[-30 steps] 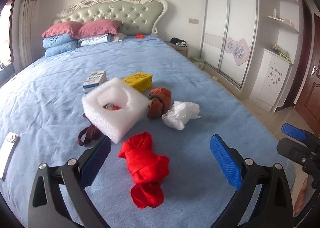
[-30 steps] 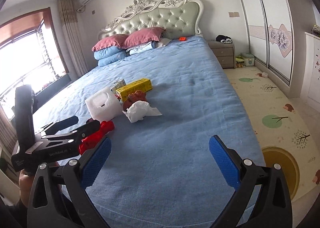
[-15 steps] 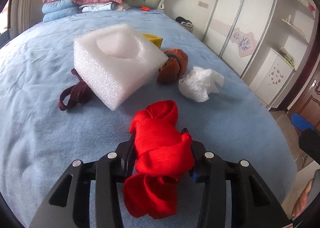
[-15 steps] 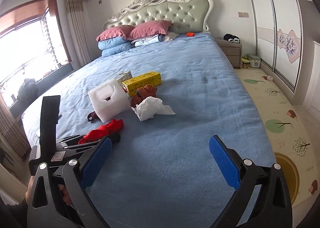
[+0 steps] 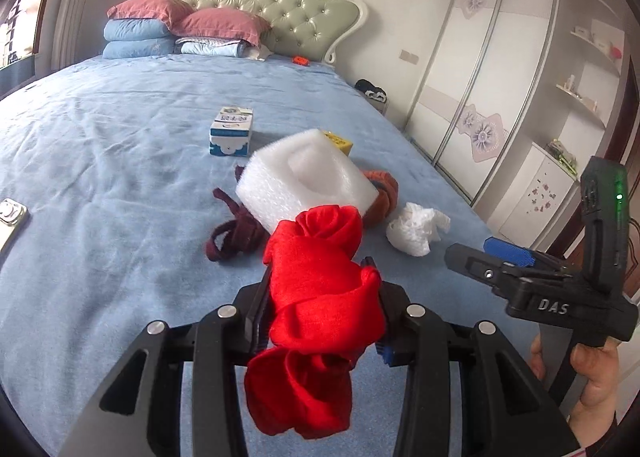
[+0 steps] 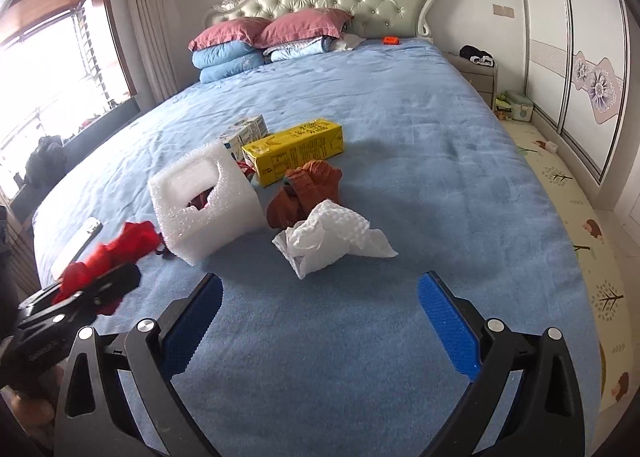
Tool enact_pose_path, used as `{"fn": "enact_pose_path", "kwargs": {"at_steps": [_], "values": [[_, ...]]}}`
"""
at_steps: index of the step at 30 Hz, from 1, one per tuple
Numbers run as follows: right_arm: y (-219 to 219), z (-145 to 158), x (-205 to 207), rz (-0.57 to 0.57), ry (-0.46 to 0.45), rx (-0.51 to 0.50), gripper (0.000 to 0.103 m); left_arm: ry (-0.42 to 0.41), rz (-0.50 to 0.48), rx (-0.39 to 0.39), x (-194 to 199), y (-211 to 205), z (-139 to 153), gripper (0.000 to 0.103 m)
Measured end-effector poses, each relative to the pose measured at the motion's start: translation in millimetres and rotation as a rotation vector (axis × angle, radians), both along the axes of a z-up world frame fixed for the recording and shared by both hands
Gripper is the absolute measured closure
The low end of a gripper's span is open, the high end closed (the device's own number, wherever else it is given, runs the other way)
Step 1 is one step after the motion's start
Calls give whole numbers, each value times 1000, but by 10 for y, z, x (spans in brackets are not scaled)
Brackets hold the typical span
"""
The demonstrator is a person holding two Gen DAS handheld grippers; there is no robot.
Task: Collect trash
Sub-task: 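Grasp the red cloth with the left gripper, then grasp the white tissue with the right gripper while the left gripper holds the red cloth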
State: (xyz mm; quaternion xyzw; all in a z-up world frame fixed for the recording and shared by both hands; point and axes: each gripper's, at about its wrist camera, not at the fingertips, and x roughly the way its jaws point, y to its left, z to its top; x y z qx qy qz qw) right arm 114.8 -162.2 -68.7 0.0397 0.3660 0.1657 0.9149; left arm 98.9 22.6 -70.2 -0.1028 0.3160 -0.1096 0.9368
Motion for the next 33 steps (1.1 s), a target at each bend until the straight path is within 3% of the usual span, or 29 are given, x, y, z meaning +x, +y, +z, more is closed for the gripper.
{"fn": "enact_pose_path", "kwargs": {"at_steps": [8, 13, 14, 18, 21, 25, 33], "values": [[291, -101, 367, 26, 18, -170, 8, 4, -12, -10, 102, 124, -33, 61], [286, -157, 527, 37, 29, -184, 11, 5, -22, -17, 136, 138, -61, 61], [288, -179, 555, 41, 39, -192, 13, 4, -22, -17, 132, 135, -66, 61], [281, -277, 624, 80, 107, -167, 52, 5, -25, -16, 157, 124, -72, 61], [255, -270, 570, 98, 108, -126, 69, 1, -30, -8, 140, 83, -50, 61], [215, -169, 410, 95, 58, -124, 72, -6, -44, -1, 96, 29, -8, 61], [-234, 72, -47, 99, 21, 7, 72, -26, -74, 6, -83, -153, 164, 61]]}}
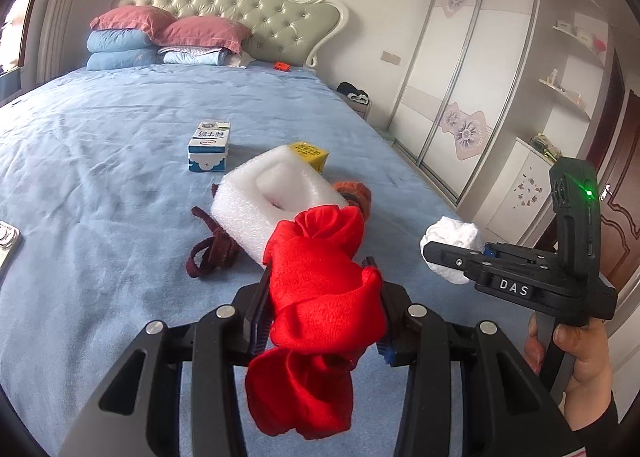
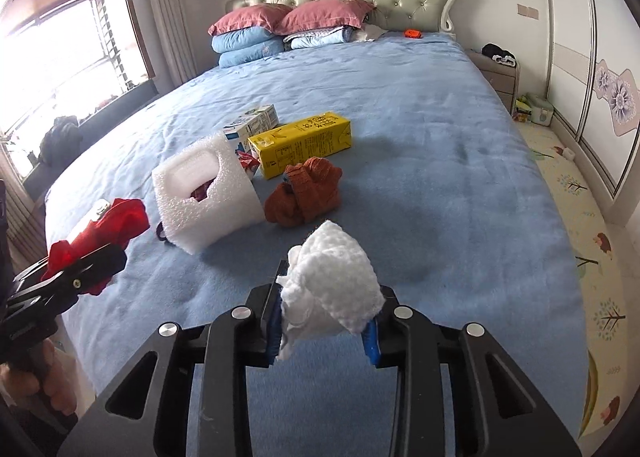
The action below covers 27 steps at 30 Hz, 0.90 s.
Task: Collect trash
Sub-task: 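Grasp the white tissue with the right gripper while the left gripper holds the red cloth, then carry the red cloth and tissue over the yellow bin and open both grippers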
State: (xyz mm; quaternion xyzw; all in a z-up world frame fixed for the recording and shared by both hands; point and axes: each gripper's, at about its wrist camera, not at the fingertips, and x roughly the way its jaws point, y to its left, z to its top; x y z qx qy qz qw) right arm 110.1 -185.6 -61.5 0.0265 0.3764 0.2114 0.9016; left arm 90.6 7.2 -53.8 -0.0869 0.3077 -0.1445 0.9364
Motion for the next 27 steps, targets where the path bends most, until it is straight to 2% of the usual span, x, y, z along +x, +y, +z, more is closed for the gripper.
{"fn": "enact_pose_path", "kwargs": {"at_steps": [4, 8, 17, 27], "values": [[-278, 76, -296, -23, -28, 29, 72, -4, -53, 23, -82, -271, 67, 61], [-586, 14, -573, -49, -16, 97, 71, 21, -118, 28, -107, -590, 53, 61], [-1435, -9, -1064, -196, -50, 106, 69, 70, -290, 79, -130, -1517, -18, 61], [-2422, -292, -1427, -398, -18, 104, 69, 217, -546, 104, 16, -2767, -315, 61]]}}
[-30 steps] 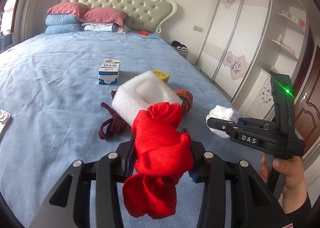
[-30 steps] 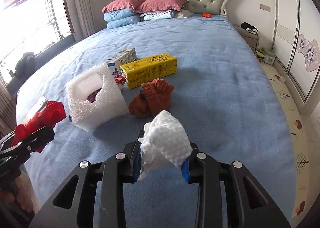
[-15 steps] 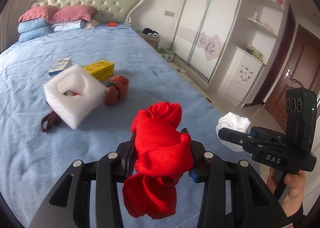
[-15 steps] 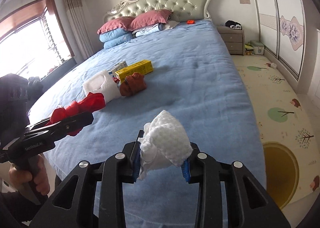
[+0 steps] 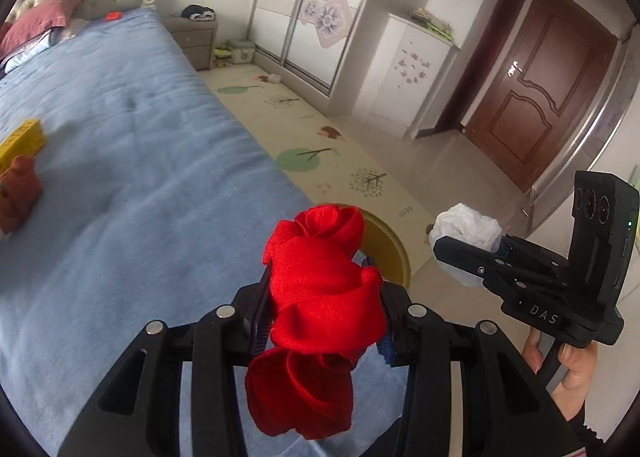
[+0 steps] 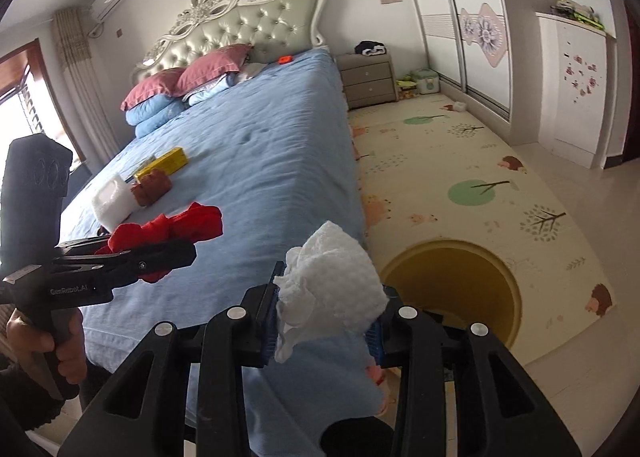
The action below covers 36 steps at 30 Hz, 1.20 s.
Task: Collect trash
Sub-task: 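Carry the red cloth and tissue over the yellow bin and open both grippers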
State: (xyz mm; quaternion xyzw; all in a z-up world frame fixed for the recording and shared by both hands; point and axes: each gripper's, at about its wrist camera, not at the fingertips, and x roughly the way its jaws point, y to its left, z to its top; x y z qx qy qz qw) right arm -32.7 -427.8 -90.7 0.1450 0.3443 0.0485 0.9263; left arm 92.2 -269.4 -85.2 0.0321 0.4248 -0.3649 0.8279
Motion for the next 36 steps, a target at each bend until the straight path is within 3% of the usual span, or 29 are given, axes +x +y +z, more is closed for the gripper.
{"fn": "enact_pose_path", "kwargs": {"at_steps": [17, 22, 36], "values": [[-1069, -500, 17, -155, 145, 25, 67, 175, -229, 173, 420, -1632, -503, 61], [-1197, -655, 124, -163, 184, 36, 67, 234, -236, 223, 605, -1889, -750, 61], [-1318, -1058, 425, -149, 280, 66, 67, 366, -199, 270, 1040, -2204, -1061, 61]]}}
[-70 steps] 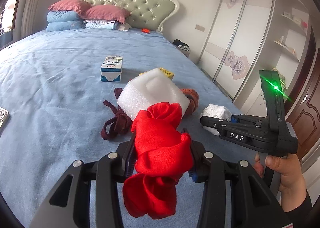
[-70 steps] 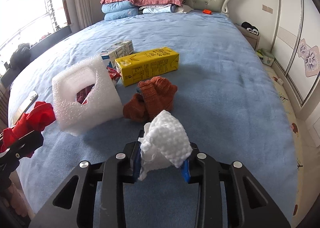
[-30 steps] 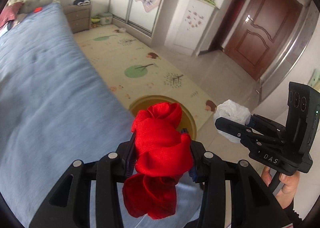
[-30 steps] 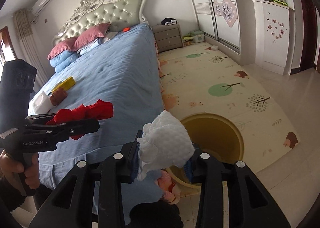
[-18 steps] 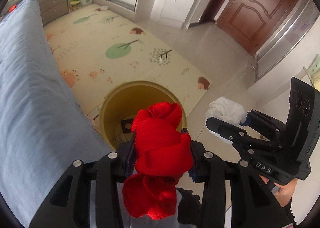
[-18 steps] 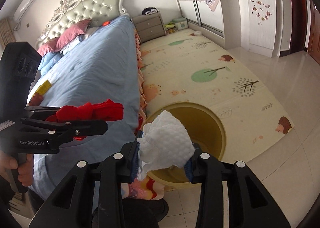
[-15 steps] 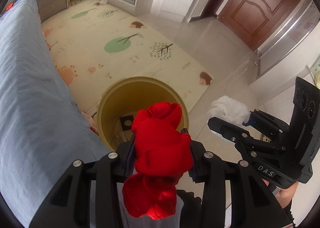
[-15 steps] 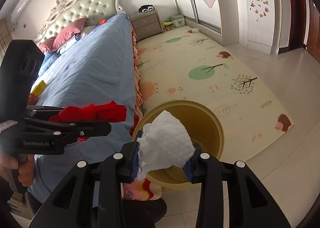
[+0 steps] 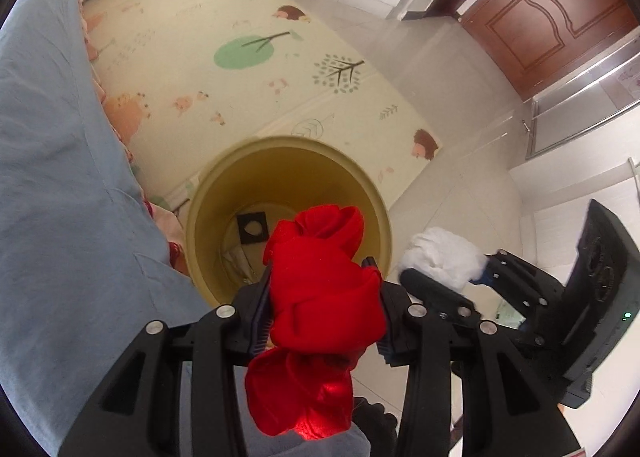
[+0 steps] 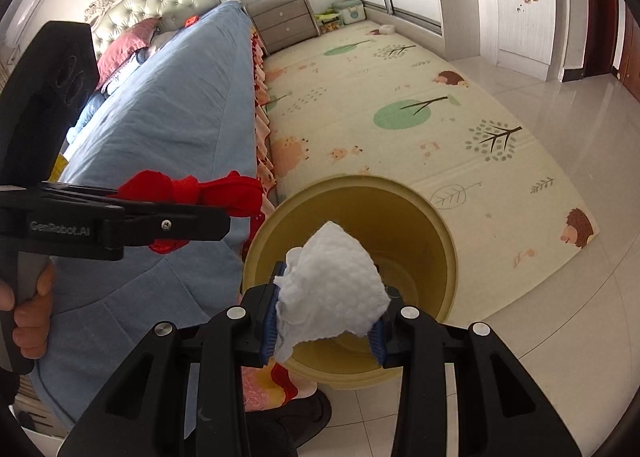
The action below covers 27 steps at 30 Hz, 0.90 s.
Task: Collect trash
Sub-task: 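Carry the red cloth and tissue over the yellow bin and open both grippers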
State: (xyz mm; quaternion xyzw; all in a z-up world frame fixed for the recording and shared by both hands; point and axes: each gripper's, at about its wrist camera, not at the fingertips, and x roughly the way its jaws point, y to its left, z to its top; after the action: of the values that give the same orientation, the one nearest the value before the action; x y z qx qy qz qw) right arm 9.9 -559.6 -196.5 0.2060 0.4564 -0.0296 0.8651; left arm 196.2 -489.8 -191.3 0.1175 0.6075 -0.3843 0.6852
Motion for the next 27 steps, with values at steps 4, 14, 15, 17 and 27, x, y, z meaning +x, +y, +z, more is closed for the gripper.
{"fn": "enact_pose_path", "kwargs": {"at_steps": [4, 14, 15, 17, 27], "values": [[4, -61, 43, 5, 16, 3, 67, 6, -8, 9, 4, -14, -30, 61], [95, -37, 81, 6, 3, -73, 28, 72, 46, 18, 144, 8, -131, 12], [94, -49, 76, 6, 6, -62, 28, 83, 49, 19, 154, 12, -148, 12], [94, -59, 86, 13, 17, -53, 29, 82, 45, 32, 145, 2, -166, 12], [102, -60, 75, 14, 32, -64, 29, 38, 6, 43, 79, -47, -145, 13]]}}
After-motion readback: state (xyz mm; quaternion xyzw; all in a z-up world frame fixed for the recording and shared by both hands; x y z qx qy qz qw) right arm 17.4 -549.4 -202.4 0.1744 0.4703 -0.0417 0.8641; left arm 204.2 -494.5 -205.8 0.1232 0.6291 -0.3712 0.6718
